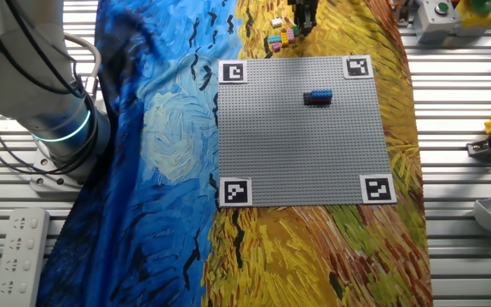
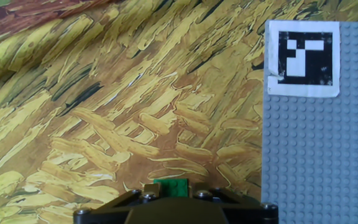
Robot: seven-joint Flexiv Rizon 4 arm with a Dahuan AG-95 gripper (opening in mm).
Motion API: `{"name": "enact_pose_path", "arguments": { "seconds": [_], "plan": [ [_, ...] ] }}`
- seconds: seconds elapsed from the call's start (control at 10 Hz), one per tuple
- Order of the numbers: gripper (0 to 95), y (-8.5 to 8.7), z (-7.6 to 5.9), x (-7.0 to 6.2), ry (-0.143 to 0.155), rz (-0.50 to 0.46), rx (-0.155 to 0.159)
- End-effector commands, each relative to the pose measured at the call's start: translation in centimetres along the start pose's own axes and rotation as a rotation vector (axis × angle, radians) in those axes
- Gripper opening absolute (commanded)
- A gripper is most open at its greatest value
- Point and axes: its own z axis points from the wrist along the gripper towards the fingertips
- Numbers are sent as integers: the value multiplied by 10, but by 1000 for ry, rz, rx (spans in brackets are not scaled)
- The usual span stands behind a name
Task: Stack small Lego blocks one on top of the other
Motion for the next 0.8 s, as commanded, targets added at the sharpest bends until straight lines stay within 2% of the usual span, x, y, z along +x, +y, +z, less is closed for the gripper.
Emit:
{"name": "enact_pose_path", "arguments": {
  "seconds": [0.1, 0.3, 0.5, 0.8],
  "plan": [
    [760, 0, -4, 0, 0, -10, -2],
    [760, 0, -3, 0, 1, -13, 0],
    [760, 1, -2, 0, 14, -4, 12],
    [760, 4, 1, 2, 16, 1, 32]
  ]
}}
